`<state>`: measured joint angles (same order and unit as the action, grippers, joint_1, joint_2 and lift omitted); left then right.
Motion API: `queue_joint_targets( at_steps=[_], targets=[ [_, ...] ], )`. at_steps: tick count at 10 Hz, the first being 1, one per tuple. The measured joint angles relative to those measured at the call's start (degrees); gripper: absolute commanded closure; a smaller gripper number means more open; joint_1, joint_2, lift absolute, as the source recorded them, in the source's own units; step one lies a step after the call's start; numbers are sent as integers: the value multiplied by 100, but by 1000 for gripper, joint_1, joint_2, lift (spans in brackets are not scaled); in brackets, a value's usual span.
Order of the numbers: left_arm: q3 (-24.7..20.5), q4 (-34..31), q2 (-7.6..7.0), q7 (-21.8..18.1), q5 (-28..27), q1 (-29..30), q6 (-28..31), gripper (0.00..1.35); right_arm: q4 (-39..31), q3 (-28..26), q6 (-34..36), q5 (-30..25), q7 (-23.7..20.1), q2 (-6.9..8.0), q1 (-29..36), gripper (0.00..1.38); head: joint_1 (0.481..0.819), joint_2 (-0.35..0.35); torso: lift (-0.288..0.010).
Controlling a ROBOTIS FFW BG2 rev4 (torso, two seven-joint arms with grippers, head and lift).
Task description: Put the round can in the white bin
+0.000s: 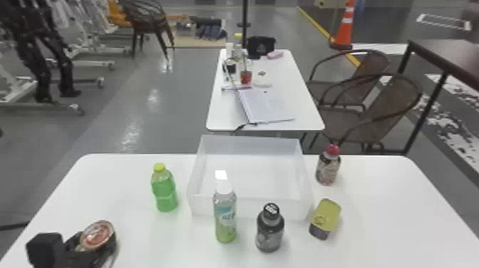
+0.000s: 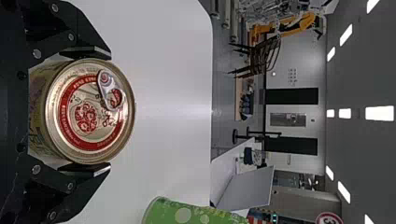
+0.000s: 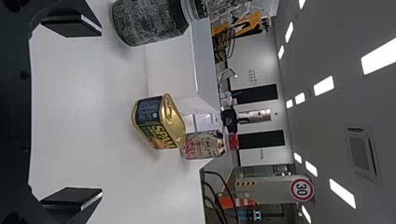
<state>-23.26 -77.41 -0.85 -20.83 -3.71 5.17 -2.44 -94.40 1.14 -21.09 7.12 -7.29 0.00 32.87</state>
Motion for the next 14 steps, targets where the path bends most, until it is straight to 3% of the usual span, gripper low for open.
queue_joint_targets(
  at_steps=[3,6,8,10,12,14],
  targets=[
    [25,-35,7,19,-35,17,10,825,1,0,0,9,0,0,2,88,549,0,-100],
    [183,-1059,66,19,-68,125,250,825,1,0,2,9,0,0,8,88,549,0,-100],
    [539,-1692,-95,14,90,71,523,825,12,22,7,25,0,0,-1,88,549,0,-100],
    [952,-1935,-280,-122,330,-193,871,825,21,29,9,27,0,0,-13,88,549,0,-100],
    [1334,-1844,-435,-525,385,-634,1202,825,32,38,9,27,0,0,-26,88,549,0,-100],
    [1586,-1397,-483,-964,348,-1156,1256,825,48,50,9,29,0,0,-50,88,549,0,-100]
  ],
)
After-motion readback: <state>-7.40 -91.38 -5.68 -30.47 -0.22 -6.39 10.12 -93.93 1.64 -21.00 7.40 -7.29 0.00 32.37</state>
